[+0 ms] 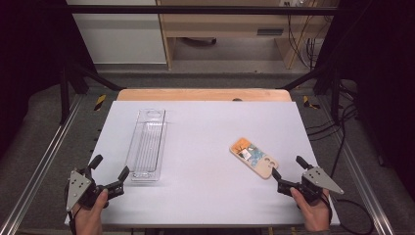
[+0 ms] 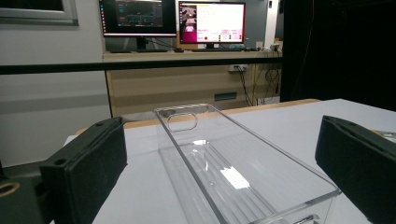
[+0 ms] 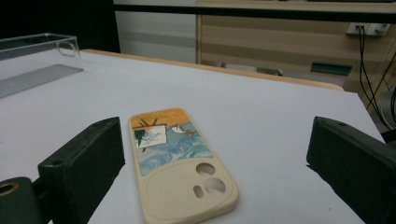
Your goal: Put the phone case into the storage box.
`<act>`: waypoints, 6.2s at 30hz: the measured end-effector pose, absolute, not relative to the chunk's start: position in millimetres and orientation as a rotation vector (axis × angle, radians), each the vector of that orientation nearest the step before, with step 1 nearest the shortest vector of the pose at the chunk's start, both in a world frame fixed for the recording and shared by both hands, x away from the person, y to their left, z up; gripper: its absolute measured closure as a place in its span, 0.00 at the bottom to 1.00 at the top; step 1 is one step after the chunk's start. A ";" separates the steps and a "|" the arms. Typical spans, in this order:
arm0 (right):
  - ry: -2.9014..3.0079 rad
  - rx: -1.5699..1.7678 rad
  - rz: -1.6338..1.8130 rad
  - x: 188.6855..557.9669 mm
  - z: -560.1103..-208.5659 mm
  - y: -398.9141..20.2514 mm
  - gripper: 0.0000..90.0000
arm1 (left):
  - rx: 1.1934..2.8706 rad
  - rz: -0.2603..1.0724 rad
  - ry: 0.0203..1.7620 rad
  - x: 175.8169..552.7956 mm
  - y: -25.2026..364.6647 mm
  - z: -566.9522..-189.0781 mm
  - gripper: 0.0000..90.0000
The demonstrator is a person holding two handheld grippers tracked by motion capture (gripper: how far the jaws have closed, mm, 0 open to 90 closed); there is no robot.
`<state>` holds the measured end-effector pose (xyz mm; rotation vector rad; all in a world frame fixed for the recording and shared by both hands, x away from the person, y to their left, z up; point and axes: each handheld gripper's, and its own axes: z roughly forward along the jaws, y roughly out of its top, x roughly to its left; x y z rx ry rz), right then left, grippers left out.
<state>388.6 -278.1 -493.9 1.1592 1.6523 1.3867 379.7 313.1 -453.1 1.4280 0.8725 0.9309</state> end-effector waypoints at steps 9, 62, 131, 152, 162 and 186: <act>1.783 1.240 1.285 397.6 -490.1 -273.3 0.08 | 1.434 0.938 0.875 377.0 315.3 -452.9 0.02; 2.244 1.222 0.888 505.0 -467.2 -251.3 0.96 | 1.404 0.917 0.879 373.4 318.3 -450.2 0.02; 2.531 1.006 0.963 501.0 -494.4 -143.6 1.00 | 1.419 0.919 0.887 375.3 318.5 -451.4 0.03; 2.494 1.044 1.081 473.2 -477.2 -142.5 0.47 | 1.433 0.915 0.878 375.2 316.1 -451.6 0.03; 2.596 0.869 0.979 436.6 -460.8 -158.6 0.07 | 1.433 0.913 0.876 374.5 315.7 -451.2 0.03; 2.738 0.871 0.865 413.3 -496.7 -169.3 0.06 | 1.444 0.910 0.867 374.3 313.8 -451.4 0.03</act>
